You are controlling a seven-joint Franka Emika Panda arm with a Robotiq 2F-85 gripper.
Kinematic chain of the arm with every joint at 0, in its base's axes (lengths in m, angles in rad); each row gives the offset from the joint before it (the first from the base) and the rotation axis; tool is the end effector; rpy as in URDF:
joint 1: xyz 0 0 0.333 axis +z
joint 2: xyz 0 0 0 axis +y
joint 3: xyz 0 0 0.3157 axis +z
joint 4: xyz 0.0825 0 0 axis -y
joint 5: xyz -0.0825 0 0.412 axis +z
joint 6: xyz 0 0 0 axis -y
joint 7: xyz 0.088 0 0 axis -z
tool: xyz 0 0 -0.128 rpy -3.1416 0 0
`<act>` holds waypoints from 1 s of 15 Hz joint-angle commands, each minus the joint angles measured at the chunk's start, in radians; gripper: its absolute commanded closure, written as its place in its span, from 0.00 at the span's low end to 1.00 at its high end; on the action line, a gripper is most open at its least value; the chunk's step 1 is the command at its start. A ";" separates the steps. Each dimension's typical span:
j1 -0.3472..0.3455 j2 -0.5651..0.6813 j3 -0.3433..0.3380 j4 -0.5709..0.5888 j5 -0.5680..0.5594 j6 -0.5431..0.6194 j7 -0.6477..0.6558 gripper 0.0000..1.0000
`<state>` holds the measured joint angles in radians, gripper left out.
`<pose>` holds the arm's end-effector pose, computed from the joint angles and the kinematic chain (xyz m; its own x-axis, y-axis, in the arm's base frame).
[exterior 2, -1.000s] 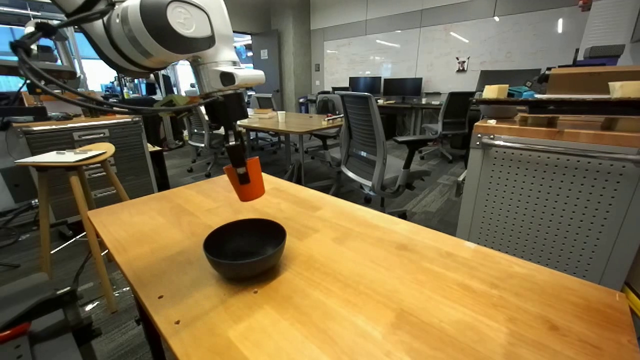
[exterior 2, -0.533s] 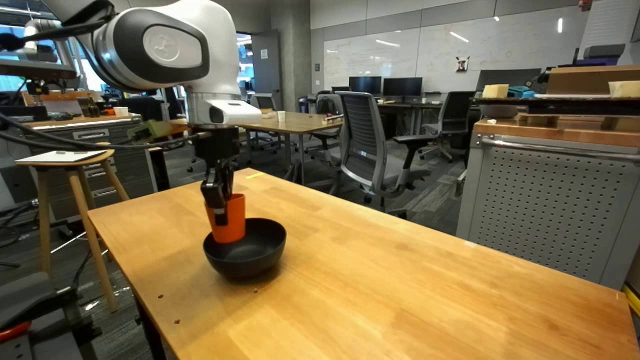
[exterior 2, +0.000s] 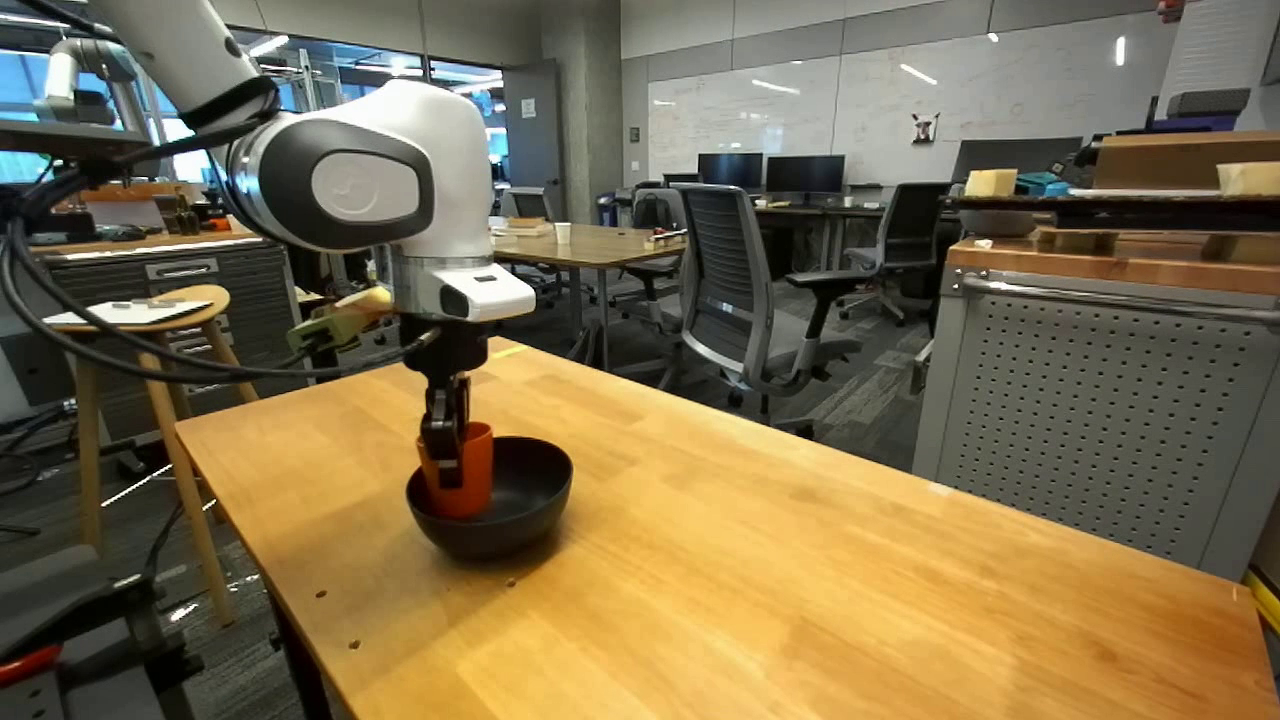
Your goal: Put the orange cup in the black bowl.
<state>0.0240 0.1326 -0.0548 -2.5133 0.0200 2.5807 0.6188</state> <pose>0.4713 -0.0155 0.1785 0.7841 -0.6182 -0.0542 -0.6172 -0.7860 0.0358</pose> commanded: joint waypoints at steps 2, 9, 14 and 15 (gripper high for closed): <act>0.010 0.026 -0.008 0.025 -0.019 0.068 -0.002 0.69; 0.027 -0.227 0.013 -0.046 -0.143 -0.087 0.054 0.17; 0.066 -0.339 0.141 0.020 -0.097 -0.483 -0.070 0.00; 0.028 -0.292 0.126 0.005 -0.119 -0.373 -0.027 0.00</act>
<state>0.0720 -0.1606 0.0531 -2.5091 -0.1031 2.2058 0.5950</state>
